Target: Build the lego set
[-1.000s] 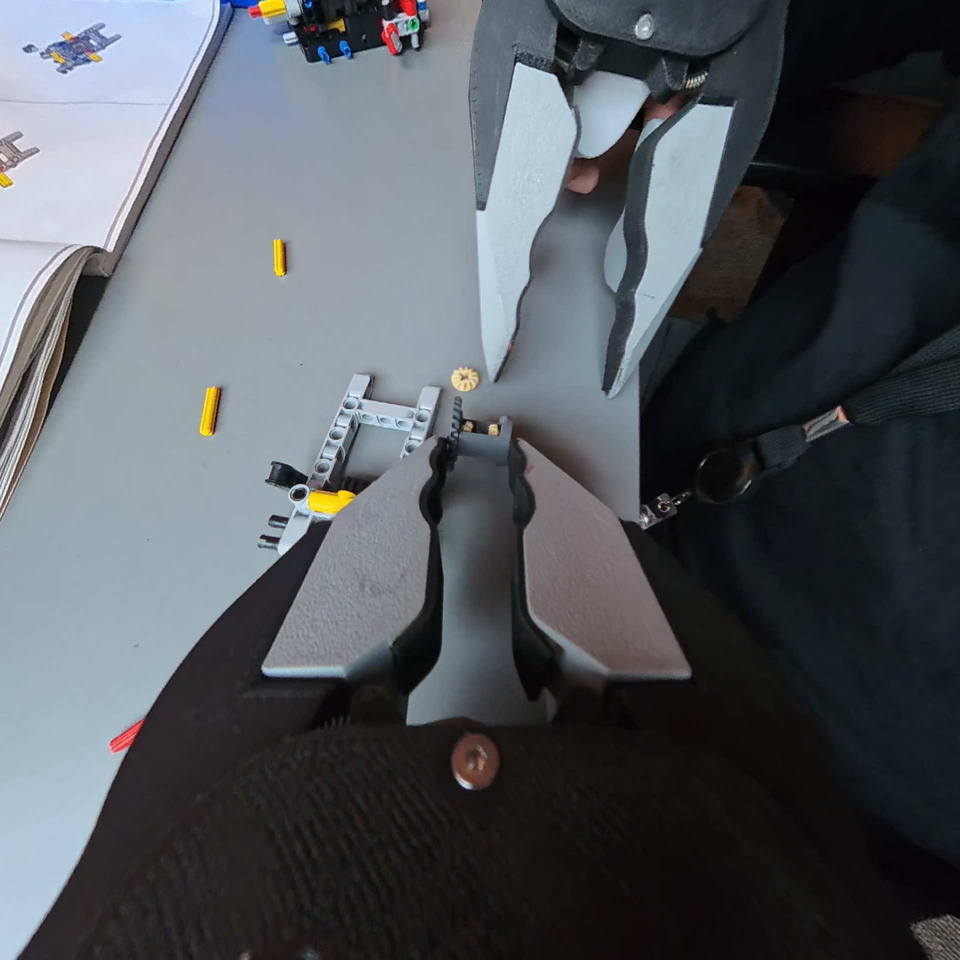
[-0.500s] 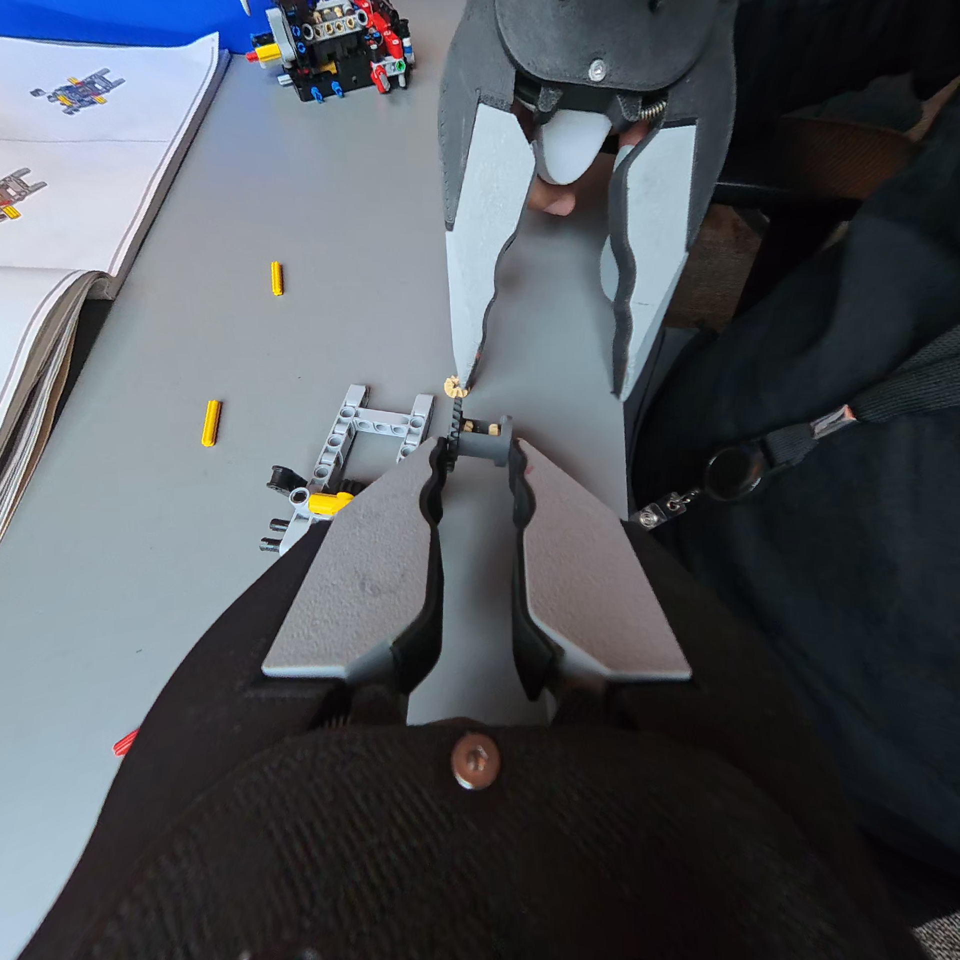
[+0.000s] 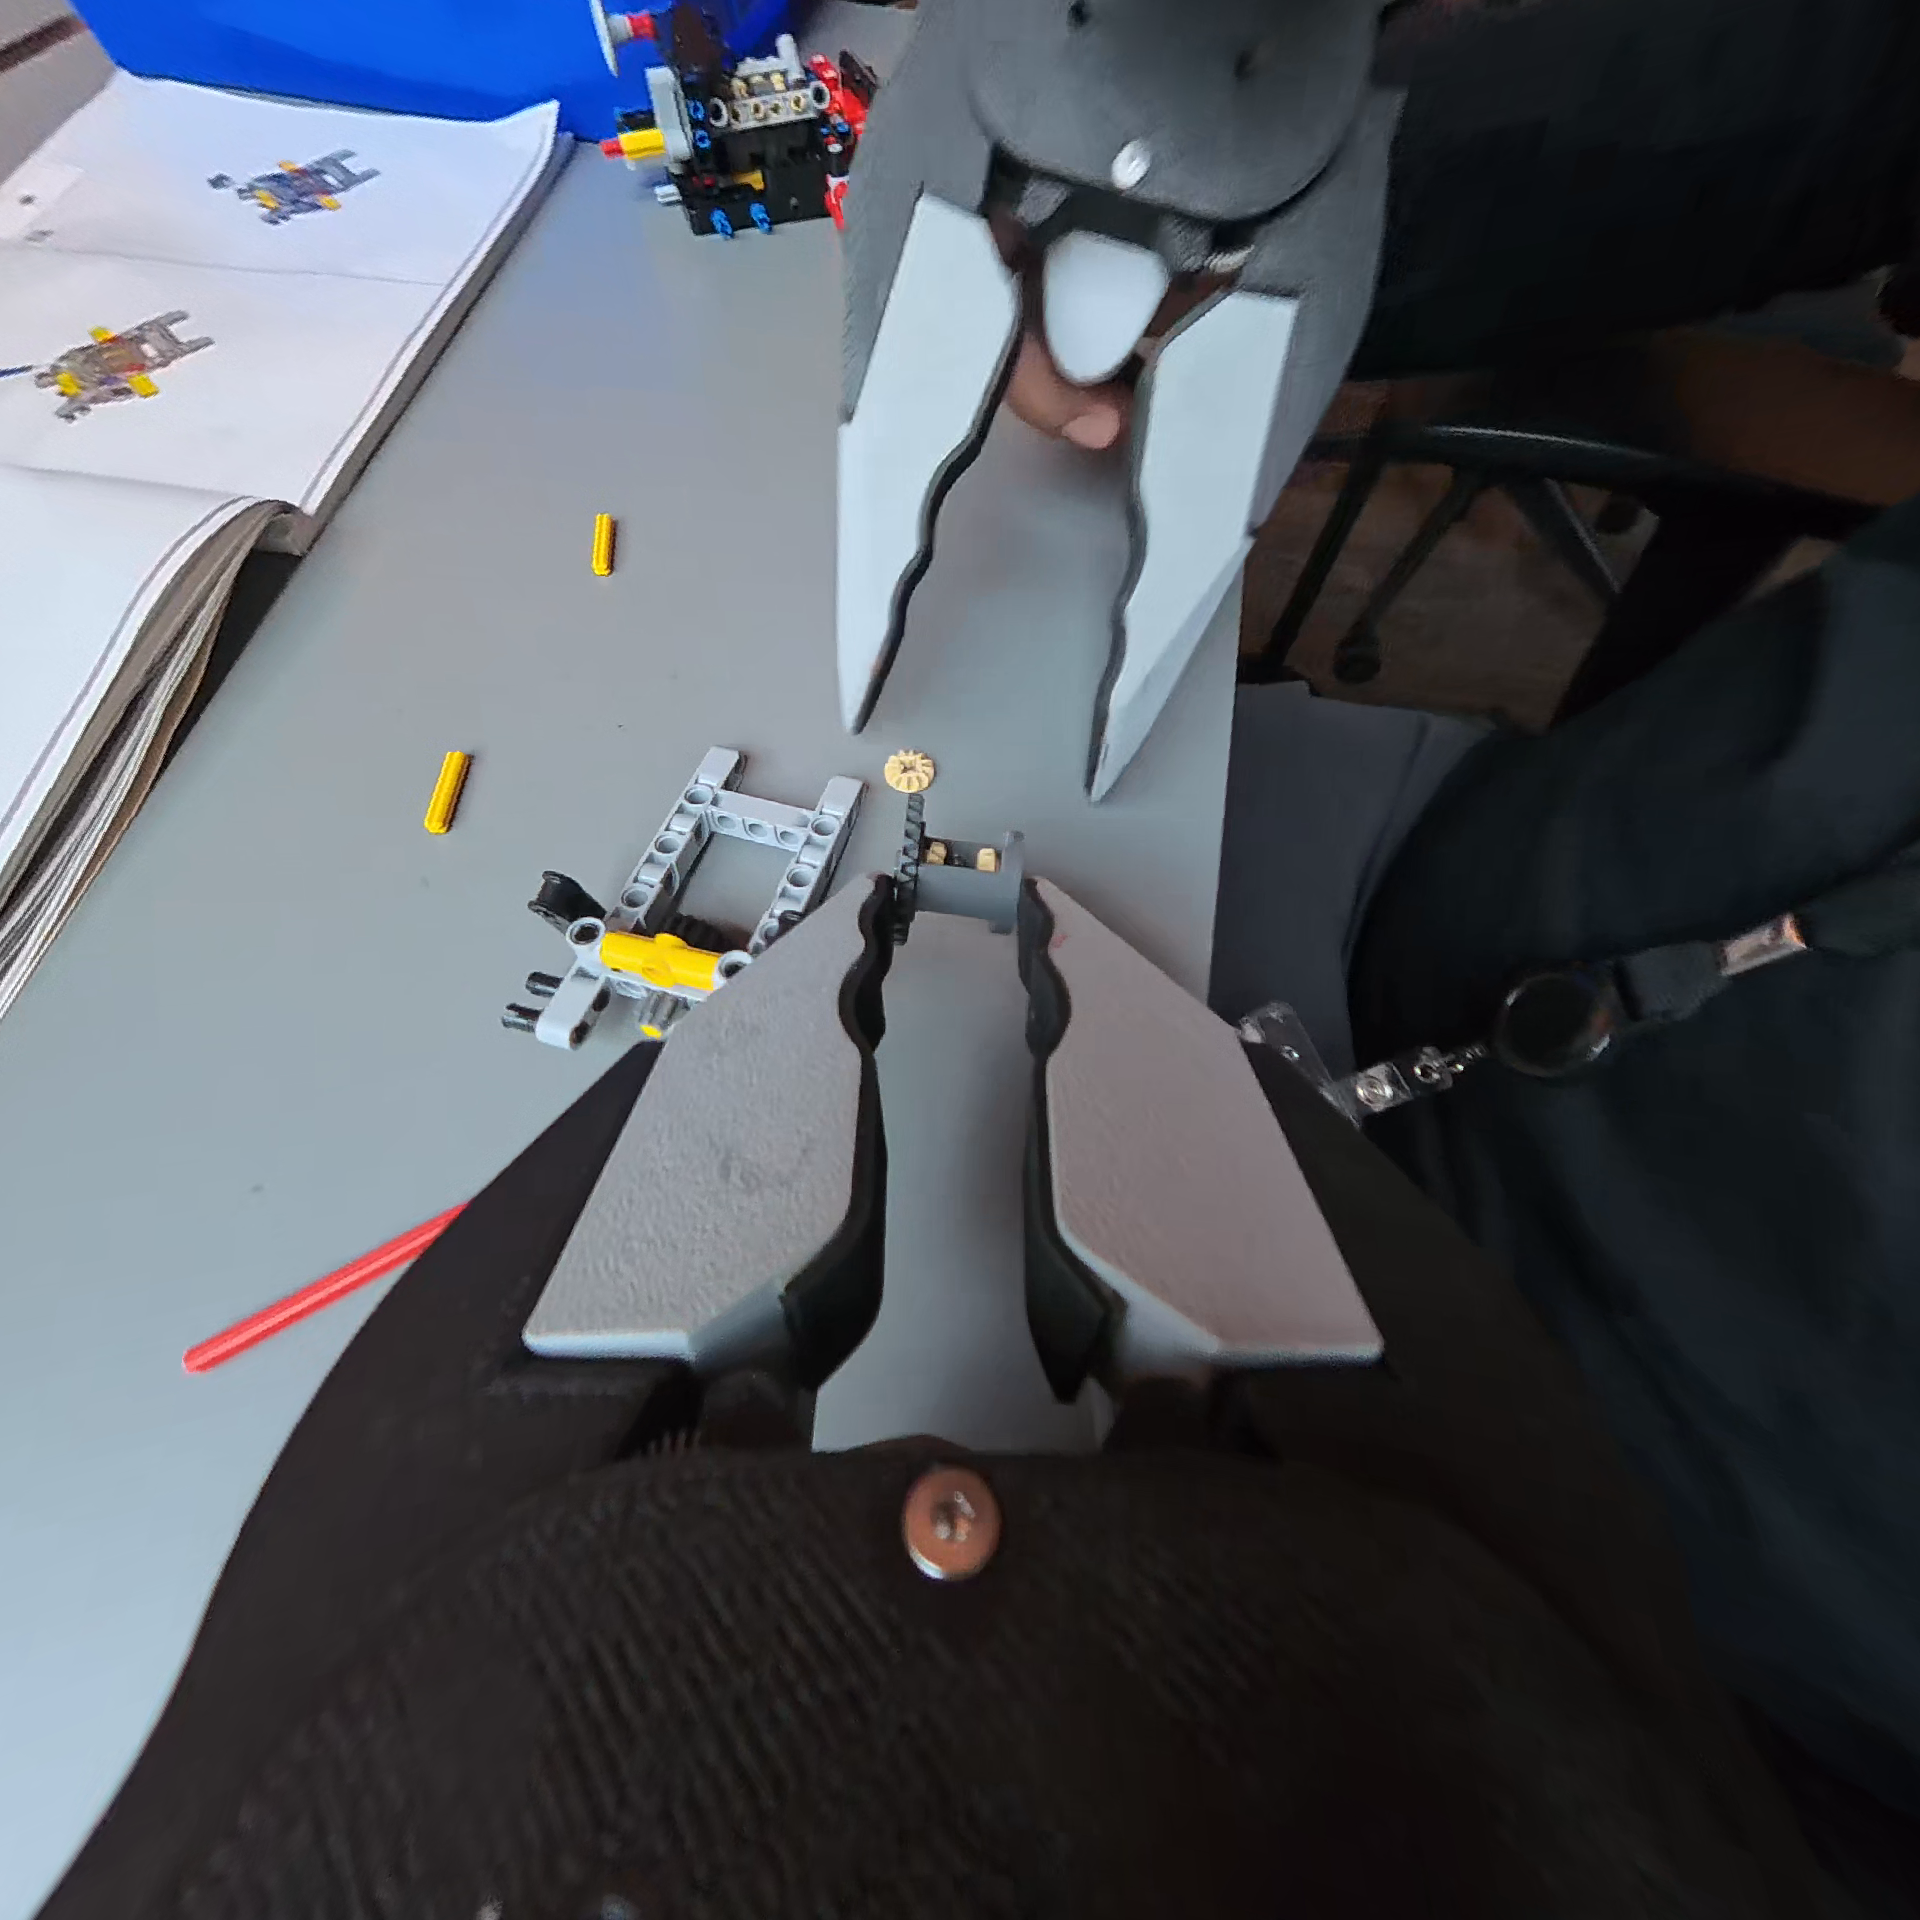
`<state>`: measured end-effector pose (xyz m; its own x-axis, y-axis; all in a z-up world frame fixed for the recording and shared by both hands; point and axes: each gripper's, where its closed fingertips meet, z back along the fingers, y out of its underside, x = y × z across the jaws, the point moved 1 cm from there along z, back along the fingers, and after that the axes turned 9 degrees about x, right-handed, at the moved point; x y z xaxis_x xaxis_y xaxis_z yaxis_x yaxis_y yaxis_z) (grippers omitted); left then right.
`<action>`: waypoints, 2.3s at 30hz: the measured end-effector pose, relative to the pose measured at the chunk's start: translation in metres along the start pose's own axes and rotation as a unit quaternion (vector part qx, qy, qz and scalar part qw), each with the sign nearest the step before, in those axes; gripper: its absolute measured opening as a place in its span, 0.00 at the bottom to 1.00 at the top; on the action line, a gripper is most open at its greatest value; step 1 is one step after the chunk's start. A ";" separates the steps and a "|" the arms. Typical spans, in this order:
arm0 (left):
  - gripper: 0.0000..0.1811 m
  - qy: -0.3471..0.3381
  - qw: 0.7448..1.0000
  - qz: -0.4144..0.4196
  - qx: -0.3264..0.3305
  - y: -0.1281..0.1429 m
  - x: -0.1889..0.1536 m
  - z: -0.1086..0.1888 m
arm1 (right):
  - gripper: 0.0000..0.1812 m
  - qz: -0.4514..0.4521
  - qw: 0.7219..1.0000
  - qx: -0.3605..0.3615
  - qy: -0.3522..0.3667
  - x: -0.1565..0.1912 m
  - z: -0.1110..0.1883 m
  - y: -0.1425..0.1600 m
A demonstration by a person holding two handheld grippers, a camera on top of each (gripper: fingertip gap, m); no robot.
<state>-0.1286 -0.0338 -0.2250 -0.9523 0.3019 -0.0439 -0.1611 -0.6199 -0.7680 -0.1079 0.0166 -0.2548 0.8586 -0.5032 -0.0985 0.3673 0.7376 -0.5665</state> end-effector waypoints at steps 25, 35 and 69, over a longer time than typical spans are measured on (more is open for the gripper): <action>0.11 -0.030 0.999 0.035 -0.016 0.004 -0.014 0.014 | 0.21 -0.011 1.000 -0.018 -0.017 0.012 -0.010 -0.017; 0.11 -0.026 0.999 0.040 -0.017 0.006 -0.012 0.015 | 0.21 -0.013 0.999 -0.022 -0.035 0.025 -0.009 -0.013; 0.11 -0.023 0.999 0.034 -0.015 0.003 -0.017 0.012 | 0.17 0.076 0.992 0.020 0.103 0.055 -0.005 -0.003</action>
<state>-0.1155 -0.0495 -0.2192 -0.9721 0.2248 -0.0676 -0.0881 -0.6164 -0.7825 -0.0630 -0.0155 -0.2629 0.8150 -0.4634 -0.3479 0.2569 0.8271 -0.4999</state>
